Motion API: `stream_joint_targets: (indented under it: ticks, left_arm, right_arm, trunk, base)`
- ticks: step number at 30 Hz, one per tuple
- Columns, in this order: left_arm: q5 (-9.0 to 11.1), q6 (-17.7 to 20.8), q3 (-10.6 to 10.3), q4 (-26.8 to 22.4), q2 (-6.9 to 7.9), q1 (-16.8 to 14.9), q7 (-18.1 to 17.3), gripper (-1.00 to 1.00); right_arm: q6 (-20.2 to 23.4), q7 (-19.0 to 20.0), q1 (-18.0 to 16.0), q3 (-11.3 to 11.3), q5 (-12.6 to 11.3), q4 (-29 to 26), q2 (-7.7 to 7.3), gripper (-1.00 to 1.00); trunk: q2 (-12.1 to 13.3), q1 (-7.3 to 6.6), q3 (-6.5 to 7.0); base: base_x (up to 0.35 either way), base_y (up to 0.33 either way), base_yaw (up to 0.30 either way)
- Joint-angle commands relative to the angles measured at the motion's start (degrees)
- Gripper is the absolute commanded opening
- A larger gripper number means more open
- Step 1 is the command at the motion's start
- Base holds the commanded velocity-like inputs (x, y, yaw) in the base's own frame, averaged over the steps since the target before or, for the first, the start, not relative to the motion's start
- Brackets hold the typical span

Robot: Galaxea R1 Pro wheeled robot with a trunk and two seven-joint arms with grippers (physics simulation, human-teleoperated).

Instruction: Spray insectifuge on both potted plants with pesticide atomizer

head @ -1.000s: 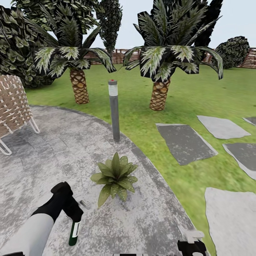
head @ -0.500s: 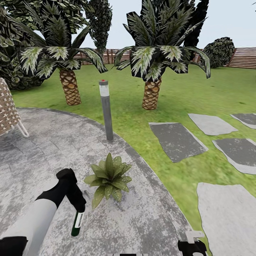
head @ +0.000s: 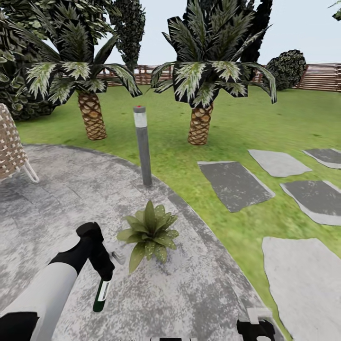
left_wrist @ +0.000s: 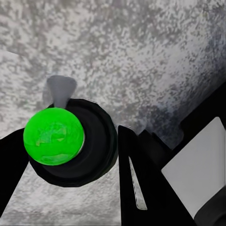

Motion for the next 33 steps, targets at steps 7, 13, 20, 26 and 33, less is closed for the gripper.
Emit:
stream_joint_targets:
  ticks: [7, 13, 20, 26, 33]
  left_arm:
    - [-0.32, 0.74, 0.18, 0.44, 0.08, 0.18, -0.48, -1.00]
    - [-0.12, 0.61, 0.69, 0.21, 0.10, 0.40, -0.48, -1.00]
    - [0.55, 0.46, 1.61, 0.58, 0.22, 1.58, 2.35, -1.00]
    - [7.36, 0.06, 2.32, 0.27, 0.26, 4.89, 10.77, -1.00]
    - [15.98, -2.69, 2.60, 0.00, 0.69, 9.77, 19.50, -1.00]
  right_arm:
    - [-0.19, -0.13, -0.05, 0.48, -0.55, 0.07, 0.01, 1.00]
    - [-0.21, -0.15, -0.05, 0.48, -0.55, 0.06, 0.03, 1.00]
    - [-0.22, -0.13, -0.05, 0.48, -0.55, 0.06, 0.07, 1.00]
    - [-0.22, -0.12, -0.05, 0.54, -0.55, 0.06, 0.08, 1.00]
    - [-0.22, -0.15, -0.05, 0.49, -0.56, 0.06, 0.08, 1.00]
  trunk:
    - [-0.02, -0.03, -0.05]
    - [-0.02, -0.03, -0.05]
    - [-0.02, -0.03, -0.05]
    - [-0.02, -0.03, -0.05]
    - [-0.02, -0.03, -0.05]
  base:
    - [-0.140, 0.281, -0.291]
    - [0.139, 0.247, -0.180]
    - [0.032, 0.027, -0.007]
    - [0.000, 0.000, 0.000]
    - [0.000, 0.000, 0.000]
